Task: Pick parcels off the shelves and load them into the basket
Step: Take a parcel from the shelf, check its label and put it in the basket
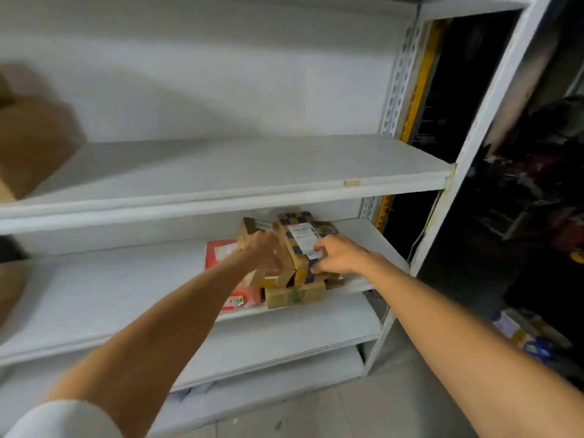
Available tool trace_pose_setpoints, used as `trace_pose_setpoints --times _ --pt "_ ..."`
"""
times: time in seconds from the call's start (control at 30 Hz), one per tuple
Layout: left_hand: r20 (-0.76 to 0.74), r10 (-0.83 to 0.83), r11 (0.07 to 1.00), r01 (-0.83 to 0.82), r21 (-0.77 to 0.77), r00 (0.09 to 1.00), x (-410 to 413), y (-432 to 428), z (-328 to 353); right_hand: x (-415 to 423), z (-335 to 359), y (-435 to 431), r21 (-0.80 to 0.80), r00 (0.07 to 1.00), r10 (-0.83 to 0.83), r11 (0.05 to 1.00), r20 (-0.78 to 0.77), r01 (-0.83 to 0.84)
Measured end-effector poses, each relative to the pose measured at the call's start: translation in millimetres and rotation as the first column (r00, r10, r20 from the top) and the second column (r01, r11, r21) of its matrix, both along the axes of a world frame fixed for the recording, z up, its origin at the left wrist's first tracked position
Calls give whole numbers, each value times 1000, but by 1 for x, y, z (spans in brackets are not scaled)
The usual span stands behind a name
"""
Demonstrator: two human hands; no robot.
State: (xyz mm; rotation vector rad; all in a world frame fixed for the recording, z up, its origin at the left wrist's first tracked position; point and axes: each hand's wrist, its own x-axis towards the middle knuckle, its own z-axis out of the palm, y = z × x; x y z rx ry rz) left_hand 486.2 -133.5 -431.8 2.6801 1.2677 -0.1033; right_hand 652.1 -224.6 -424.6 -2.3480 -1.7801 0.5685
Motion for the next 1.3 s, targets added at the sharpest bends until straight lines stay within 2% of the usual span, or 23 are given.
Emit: trace_pose_setpoints --times 0.1,0.23,0.37,0.47,0.67,0.83,1.07,1.3 --pt "-34 116 993 -116 6 993 -44 -3 -9 -24 -10 18 -5 994 107 994 -30 -108" --pt "-107 290 953 -298 -62 951 -90 -13 -33 -52 -33 28 -36 971 223 973 -83 -227" --pt "-136 355 925 -369 -95 925 -113 -27 -57 -76 -51 32 -58 937 330 939 -118 -339" --pt "-127 347 927 -361 -106 929 -116 -24 -68 -87 -59 39 -70 920 375 921 -118 -384" --pt "-98 249 961 -259 -101 963 -113 9 -68 -92 -57 57 -46 937 326 941 -127 -334" --pt "-33 141 985 -143 -93 989 -100 43 -65 -82 -49 59 -24 984 148 988 -96 -150" --pt "17 28 996 -27 -83 999 -62 67 -72 -58 -56 52 -40 997 -41 998 -71 39" --pt "75 72 989 -61 -135 995 -36 64 -88 -39 -79 65 -86 999 6 996 -51 -10"
